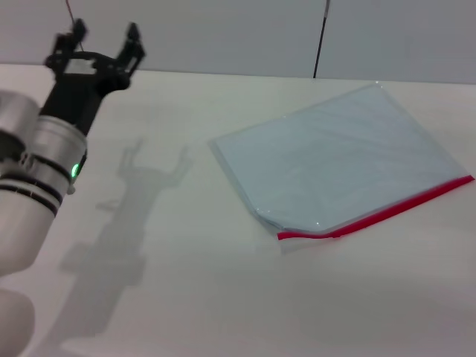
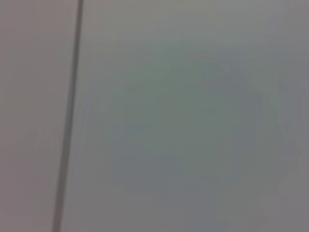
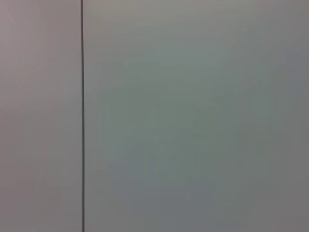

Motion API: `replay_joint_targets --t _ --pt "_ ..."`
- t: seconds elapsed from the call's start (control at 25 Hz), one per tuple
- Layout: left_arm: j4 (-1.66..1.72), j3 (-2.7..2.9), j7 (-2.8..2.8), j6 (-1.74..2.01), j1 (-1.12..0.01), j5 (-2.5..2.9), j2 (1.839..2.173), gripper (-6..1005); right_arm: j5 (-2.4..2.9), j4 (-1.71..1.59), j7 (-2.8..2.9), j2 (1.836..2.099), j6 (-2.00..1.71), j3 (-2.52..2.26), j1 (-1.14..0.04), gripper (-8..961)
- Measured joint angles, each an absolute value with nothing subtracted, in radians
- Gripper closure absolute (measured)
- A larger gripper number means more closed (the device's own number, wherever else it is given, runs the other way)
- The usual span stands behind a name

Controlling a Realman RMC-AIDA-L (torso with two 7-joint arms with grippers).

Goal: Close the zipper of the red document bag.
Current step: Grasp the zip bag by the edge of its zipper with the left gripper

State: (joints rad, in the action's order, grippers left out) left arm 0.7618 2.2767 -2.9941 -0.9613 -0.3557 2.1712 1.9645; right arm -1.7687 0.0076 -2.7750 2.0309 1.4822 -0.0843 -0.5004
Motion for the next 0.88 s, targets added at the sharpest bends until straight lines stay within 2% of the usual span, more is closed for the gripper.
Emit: replay_joint_targets --t 0.04,0.32,0.48,0.56,0.68,0.76,0.88 --pt "0.782 2.28 -2.994 -0.931 -0.356 2.171 1.953 152 -1.769 0.008 -2.775 2.031 1.482 -0.084 -0.5 94" --pt "1.025 2.326 -2.991 -0.493 -0.394 2.224 1.806 152 -1.769 0.008 -2.775 2.031 1.482 -0.084 -0.5 100" --pt "1.145 2.324 -2.984 -0.28 -0.411 2.288 1.755 152 -1.769 0.008 -2.775 2.031 1.482 -0.084 -0.5 103" --pt "1.204 2.315 -2.98 -0.173 -0.413 2.354 1.743 151 -1.769 0.008 -2.775 2.03 1.482 -0.084 -0.5 105" --pt "1.297 2.299 -2.956 -0.001 -0.416 2.459 1.741 152 -1.769 0.008 -2.775 2.03 1.482 -0.084 -0.498 107" --pt "1.356 2.273 -2.913 0.133 -0.417 2.516 1.758 153 -1.769 0.008 -2.775 2.03 1.482 -0.084 -0.498 109" --pt "1.429 2.214 -2.798 0.354 -0.42 2.589 1.82 155 -1.769 0.008 -2.775 2.029 1.482 -0.084 -0.501 111"
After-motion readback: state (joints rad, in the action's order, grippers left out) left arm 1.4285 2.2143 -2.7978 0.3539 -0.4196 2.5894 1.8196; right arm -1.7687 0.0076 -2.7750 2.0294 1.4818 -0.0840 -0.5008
